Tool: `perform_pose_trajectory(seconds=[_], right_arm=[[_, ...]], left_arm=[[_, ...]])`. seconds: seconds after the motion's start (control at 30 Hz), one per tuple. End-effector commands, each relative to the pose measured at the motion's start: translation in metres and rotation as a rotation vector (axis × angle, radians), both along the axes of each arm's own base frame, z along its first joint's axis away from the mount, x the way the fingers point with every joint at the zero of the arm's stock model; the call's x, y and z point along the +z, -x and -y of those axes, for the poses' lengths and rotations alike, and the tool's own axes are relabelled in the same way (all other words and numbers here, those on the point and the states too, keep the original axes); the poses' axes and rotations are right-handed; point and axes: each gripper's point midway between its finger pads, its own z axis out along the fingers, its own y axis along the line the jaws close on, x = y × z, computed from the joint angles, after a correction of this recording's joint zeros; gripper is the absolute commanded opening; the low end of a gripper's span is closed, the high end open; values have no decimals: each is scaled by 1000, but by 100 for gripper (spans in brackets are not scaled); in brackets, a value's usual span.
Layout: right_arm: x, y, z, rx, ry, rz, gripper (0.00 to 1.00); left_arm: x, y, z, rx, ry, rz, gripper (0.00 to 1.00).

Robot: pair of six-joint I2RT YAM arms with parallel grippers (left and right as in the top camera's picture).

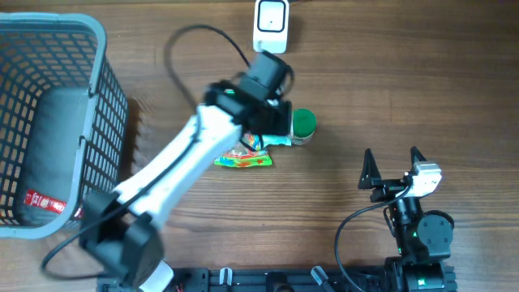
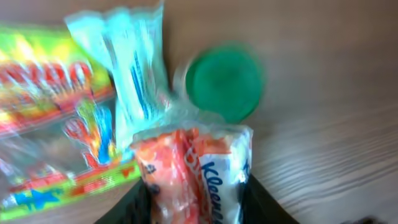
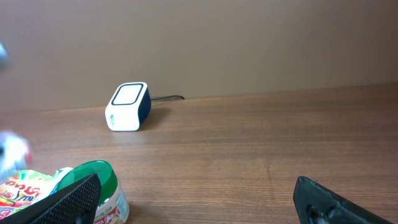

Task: Scan the item barcode
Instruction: 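Grasp the red Kleenex tissue pack and place it below the jar, then grasp the red Nescafe stick and place it near the scanner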

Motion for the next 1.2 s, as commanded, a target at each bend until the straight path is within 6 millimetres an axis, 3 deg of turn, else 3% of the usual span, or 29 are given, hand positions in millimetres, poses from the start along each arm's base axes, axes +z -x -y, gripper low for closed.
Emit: perform_pose_trajectory(seconds=[0.0, 0.1, 0.2, 0.23, 0.27, 0.37, 0.4, 0.43, 0.47, 0.53, 0.57, 0.63, 0.67, 0.77, 0.83, 0.97, 1.1, 1.17], right_arm=[[1, 0, 0, -2, -14, 1, 100], [1, 0, 0, -2, -14, 1, 100], [0, 0, 0, -2, -14, 1, 100], [1, 0, 0, -2, -14, 1, 100], [0, 0, 0, -2, -14, 1, 100], [0, 0, 0, -2, -14, 1, 100], [0, 0, 0, -2, -14, 1, 100], [1, 0, 0, -2, -14, 2, 100], [0, 0, 0, -2, -14, 1, 100], [0, 0, 0, -2, -14, 1, 100], [0, 0, 0, -2, -14, 1, 100], [1, 0, 0, -2, -14, 1, 100], [0, 0, 0, -2, -14, 1, 100], [0, 0, 0, -2, -14, 1, 100], [0, 0, 0, -2, -14, 1, 100], [1, 0, 0, -2, -14, 2, 100], [0, 0, 0, -2, -14, 1, 100], [1, 0, 0, -2, -14, 1, 100]], left_arm=[[-46, 26, 6, -65, -116, -92, 40], [-67, 37, 13, -94, -120, -95, 58], [-55, 23, 10, -78, -111, -38, 93], [-36, 10, 6, -51, -102, 9, 100], [-12, -3, 1, -19, -86, 65, 100], [88, -45, -39, 99, -52, 315, 100], [126, -55, -65, 172, -55, 408, 100], [172, -63, -114, 312, -82, 527, 100], [199, -63, -156, 424, -95, 598, 100], [222, -54, -227, 600, -135, 640, 100], [223, -40, -296, 853, -143, 604, 100], [207, -19, -369, 1173, -109, 506, 100], [189, -9, -397, 1276, -56, 413, 100], [133, 12, -444, 1424, 1, 179, 100], [73, 35, -478, 1539, -38, -19, 100], [-7, 75, -492, 1682, -79, -255, 100], [-36, 130, -508, 1758, -305, -360, 100], [-39, 137, -513, 1767, -367, -357, 100]])
